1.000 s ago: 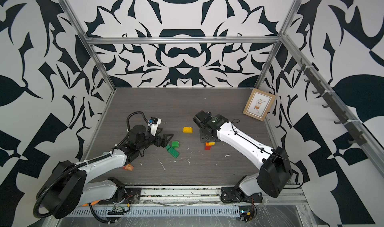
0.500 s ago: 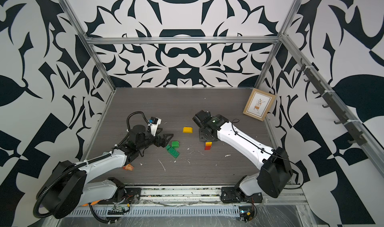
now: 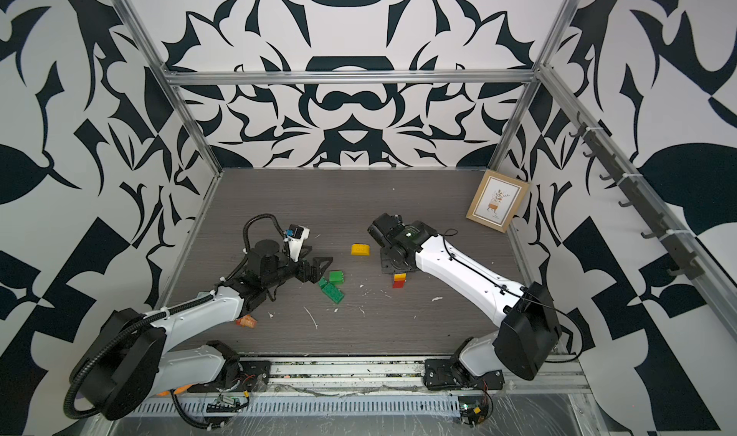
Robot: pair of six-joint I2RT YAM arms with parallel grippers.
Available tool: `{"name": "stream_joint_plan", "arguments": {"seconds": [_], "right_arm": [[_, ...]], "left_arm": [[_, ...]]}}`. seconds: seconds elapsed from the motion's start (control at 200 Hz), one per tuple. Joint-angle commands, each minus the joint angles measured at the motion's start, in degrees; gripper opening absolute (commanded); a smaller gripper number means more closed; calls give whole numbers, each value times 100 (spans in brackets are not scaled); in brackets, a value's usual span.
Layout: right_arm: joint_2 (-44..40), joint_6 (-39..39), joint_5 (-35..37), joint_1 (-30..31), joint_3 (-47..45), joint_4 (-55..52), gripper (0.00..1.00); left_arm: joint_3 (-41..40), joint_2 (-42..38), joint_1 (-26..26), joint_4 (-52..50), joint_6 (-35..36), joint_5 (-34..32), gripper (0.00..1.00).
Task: Assemble an ice cream with lego
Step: Assemble the lego brick with the lego brick.
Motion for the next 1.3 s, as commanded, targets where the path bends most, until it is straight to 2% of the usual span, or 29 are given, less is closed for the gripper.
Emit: {"name": "stream_joint_plan", "arguments": {"seconds": [0.0,0.24,0.43,0.685,0.755,0.935,1.06,1.295], "right_arm": [[81,2,263,82,67,-380,33],[197,-62,417,102,-251,-363,30],[294,-170,167,102,-500,75,29],[365,-256,50,92,-399,-199,22],[294,-300,166,93,-346,-189,25],[273,-421,223,93,-121,99,43],[290,-491,242,93,-20,337,50],[256,-598,332,95,107,380,55]], "left_arm": [[135,46,-11,57,13,27,99],[136,41,-10,44,13,27,99],[135,15,-11,27,29,16,99],[133,-34,-11,1,33,-5,99],[134,-38,-11,16,40,3,99],[133,-29,-11,-3,48,-1,99],[131,-21,-11,4,50,-10,99],[144,6,-10,-16,60,-20,99]]}}
